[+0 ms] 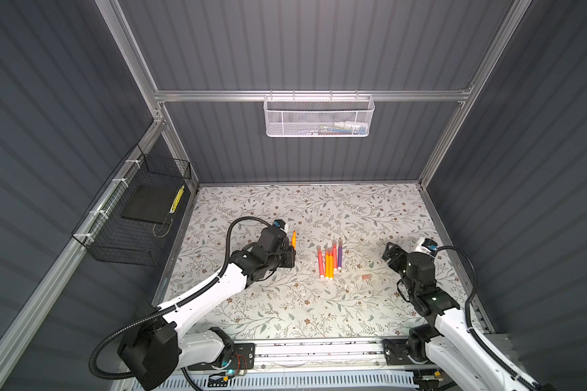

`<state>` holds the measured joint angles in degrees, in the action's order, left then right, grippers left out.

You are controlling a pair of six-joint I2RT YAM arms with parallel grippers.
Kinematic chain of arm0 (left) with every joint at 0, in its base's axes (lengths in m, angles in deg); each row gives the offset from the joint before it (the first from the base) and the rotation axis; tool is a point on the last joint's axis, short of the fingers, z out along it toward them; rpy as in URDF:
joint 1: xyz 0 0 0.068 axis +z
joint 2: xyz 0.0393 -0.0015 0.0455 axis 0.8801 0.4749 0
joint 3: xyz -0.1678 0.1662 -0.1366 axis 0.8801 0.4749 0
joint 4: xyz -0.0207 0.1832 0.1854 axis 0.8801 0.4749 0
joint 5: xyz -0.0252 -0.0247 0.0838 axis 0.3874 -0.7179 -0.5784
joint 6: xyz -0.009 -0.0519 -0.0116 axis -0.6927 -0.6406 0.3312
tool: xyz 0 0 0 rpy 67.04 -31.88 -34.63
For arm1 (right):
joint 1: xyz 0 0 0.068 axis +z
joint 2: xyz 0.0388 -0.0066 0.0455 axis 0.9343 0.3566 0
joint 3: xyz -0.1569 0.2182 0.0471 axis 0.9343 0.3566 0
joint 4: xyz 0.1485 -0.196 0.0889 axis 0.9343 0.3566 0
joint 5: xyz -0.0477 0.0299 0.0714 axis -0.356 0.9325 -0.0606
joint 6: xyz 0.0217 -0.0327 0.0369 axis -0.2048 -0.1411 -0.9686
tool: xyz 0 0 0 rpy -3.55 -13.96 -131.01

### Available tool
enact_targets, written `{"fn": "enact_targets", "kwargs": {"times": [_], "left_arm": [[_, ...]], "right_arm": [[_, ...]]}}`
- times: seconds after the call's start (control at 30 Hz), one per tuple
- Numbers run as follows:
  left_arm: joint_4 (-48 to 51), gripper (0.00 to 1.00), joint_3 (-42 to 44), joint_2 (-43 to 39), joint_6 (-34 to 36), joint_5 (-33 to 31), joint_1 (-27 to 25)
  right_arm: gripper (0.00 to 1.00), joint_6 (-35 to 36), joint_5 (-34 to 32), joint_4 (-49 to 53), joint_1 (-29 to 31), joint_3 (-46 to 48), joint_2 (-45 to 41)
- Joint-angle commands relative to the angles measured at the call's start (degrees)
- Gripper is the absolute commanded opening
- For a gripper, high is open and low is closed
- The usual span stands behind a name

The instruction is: Insert the pens into the pen caps

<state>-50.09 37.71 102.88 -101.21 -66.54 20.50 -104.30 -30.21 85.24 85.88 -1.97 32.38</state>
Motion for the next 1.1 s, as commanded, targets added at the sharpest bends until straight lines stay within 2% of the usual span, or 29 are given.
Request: {"fn": "enact_targets", "kwargs": {"times": [0.0, 0.07, 0.2, 0.37, 0.67, 0.9, 1.07], "left_arm": [[-11.3, 0.04, -2.9, 3.2, 3.1, 2.9, -2.3], [-15.6, 0.03, -2.6, 5.3, 5.7, 2.5, -3.9], [-22.8, 0.03, 1.8, 6.7, 11.1, 3.7, -5.3], [-28.3, 0.0, 6.8, 6.9, 13.2, 7.2, -5.7], [-31.6, 0.0, 6.5, 10.5, 13.4, 12.6, -7.0], [-31.4, 0.0, 6.8, 8.6, 14.5, 14.9, -7.1], [-35.0, 0.0, 7.8, 8.6, 14.7, 21.4, -7.6]], "right_arm": [[0.93, -2.9, 8.2, -0.8, 5.7, -5.5, 3.0], [0.94, -3.6, 7.3, -0.7, 10.3, -7.0, 3.2], [0.94, -6.4, 6.4, -7.4, 18.9, -5.2, 1.3], [0.94, -7.1, 4.6, -12.2, 25.8, -5.2, 0.9], [0.93, -8.4, 4.8, -13.1, 29.3, -6.5, 2.4], [0.93, -8.4, 4.6, -13.8, 30.5, -8.0, 6.8], [0.82, -8.0, 6.1, -11.3, 30.6, -12.5, 12.3]]}}
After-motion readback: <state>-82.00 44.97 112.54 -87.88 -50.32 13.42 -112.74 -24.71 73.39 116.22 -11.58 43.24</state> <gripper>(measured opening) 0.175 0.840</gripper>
